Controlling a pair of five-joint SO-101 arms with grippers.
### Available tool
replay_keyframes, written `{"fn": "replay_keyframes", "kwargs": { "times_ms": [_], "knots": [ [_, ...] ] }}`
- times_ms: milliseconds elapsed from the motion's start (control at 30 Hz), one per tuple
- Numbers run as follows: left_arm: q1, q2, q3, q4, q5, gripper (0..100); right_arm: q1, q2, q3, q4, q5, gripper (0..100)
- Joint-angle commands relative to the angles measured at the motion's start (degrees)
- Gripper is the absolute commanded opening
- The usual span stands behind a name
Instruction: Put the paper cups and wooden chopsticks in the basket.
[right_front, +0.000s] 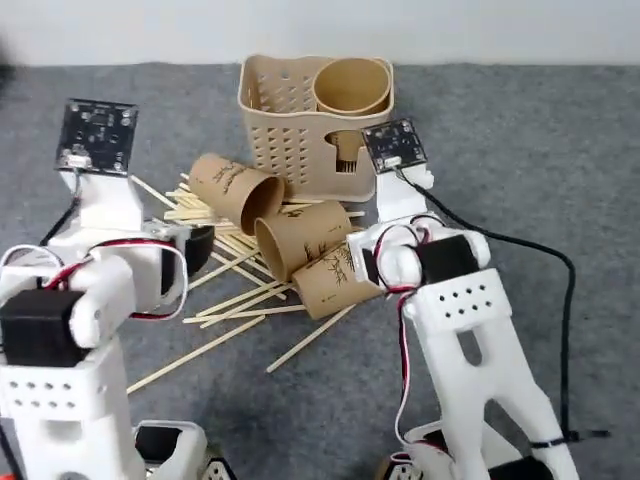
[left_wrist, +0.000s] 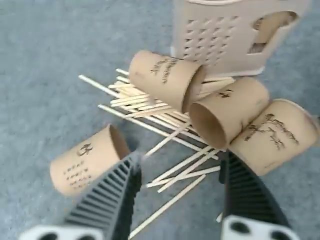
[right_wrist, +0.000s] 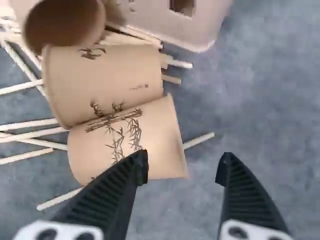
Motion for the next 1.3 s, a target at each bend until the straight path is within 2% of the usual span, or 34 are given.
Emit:
{"fn": "replay_keyframes", "kwargs": {
  "times_ms": [0,167,333,633,800,1100,1267],
  "knots": [
    [-1.4,-1.1,0.2,1.0,0.8,25,0.2,1.5,-3.4,-0.1,-5.8,24.1],
    [-1.3,-1.1,0.4,1.0,4.0,25,0.1,4.0,-3.7,-6.2,-16.4,24.1],
    [-1.2,-1.0,0.4,1.0,4.4,25,-0.2,4.5,-3.3,-8.7,-21.5,24.1],
    [-1.2,-1.0,0.4,1.0,4.4,25,-0.2,4.6,4.0,-9.2,-21.7,24.1],
    [-1.2,-1.0,0.5,1.0,4.4,25,-0.6,4.6,9.8,-14.4,-21.5,24.1],
    [-1.2,-1.0,0.5,1.0,4.4,25,-3.3,4.6,9.6,-14.8,-20.0,24.0],
    [-1.2,-1.0,0.5,1.0,4.4,25,-6.1,4.6,9.8,-14.8,-20.4,17.0]
  ]
}}
